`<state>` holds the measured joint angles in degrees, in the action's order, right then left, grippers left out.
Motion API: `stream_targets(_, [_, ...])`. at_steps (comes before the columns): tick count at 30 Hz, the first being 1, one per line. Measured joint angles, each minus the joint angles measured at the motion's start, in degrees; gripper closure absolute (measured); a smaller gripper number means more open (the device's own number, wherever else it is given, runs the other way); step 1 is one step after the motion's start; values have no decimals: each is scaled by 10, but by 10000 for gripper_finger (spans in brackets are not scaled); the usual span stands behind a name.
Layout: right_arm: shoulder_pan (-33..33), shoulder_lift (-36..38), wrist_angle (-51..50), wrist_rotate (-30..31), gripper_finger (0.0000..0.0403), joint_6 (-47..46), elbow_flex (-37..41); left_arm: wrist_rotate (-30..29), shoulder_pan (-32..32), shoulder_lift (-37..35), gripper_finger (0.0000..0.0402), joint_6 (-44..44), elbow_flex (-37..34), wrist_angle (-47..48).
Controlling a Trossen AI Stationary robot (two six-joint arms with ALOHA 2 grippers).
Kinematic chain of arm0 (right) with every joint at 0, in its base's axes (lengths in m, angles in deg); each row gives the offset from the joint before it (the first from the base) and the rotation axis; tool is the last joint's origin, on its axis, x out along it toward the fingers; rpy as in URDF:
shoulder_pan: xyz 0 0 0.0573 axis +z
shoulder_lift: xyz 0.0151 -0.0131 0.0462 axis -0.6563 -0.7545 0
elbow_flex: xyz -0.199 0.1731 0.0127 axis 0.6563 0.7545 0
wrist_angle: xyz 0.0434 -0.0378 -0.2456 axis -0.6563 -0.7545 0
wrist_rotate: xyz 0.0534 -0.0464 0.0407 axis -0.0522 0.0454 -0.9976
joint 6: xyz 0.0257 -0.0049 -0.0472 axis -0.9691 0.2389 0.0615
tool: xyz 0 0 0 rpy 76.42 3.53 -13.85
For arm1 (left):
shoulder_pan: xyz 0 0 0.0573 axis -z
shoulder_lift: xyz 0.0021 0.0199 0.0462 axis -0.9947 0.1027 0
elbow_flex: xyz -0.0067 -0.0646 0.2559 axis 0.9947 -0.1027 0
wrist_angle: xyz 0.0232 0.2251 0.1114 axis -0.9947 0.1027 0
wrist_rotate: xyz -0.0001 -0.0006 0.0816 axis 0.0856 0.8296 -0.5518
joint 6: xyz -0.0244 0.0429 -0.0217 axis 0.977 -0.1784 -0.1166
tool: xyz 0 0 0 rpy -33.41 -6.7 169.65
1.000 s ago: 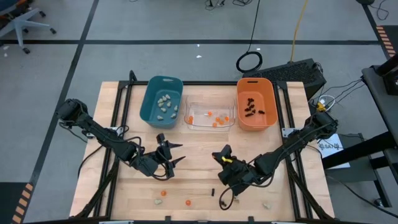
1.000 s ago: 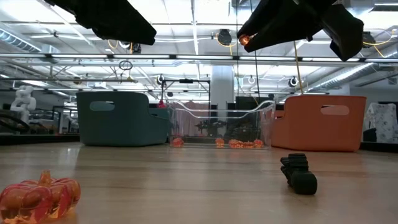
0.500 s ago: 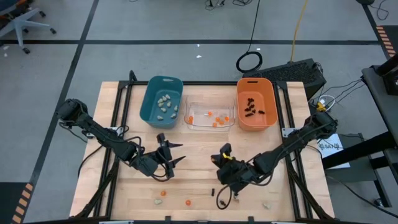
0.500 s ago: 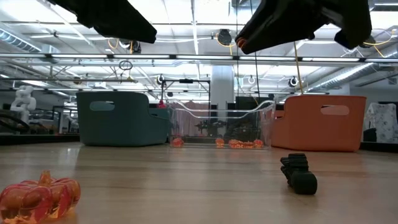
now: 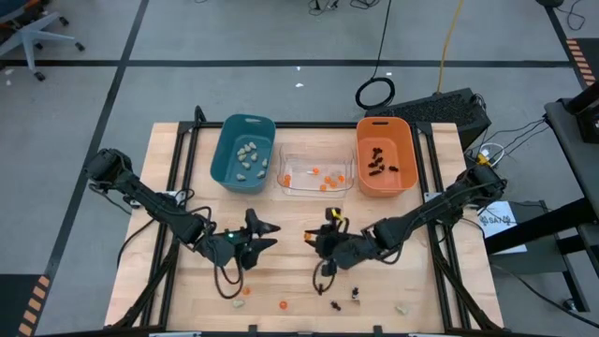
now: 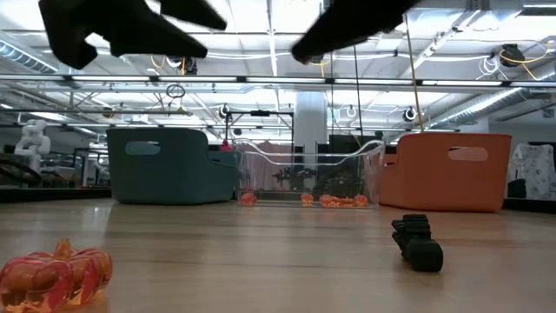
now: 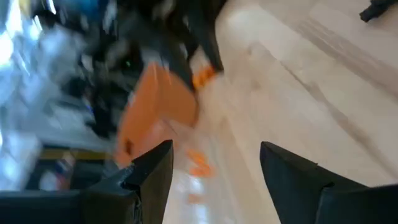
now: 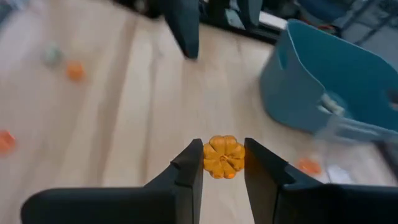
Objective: Sort Halloween decoration
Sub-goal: Put the orange pumpkin toy into the transparent bin
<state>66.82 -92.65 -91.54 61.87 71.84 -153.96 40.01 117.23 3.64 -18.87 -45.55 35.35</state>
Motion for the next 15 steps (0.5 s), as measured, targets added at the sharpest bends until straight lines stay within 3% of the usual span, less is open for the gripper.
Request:
stream_targets(8, [-58,0,97,-152,332,2,0,83,-7,0,169,-269,0,-106])
stream_targets(15, [-89,0,143,-232,332,-17,0,142,-41,0,169,-327,0,-114])
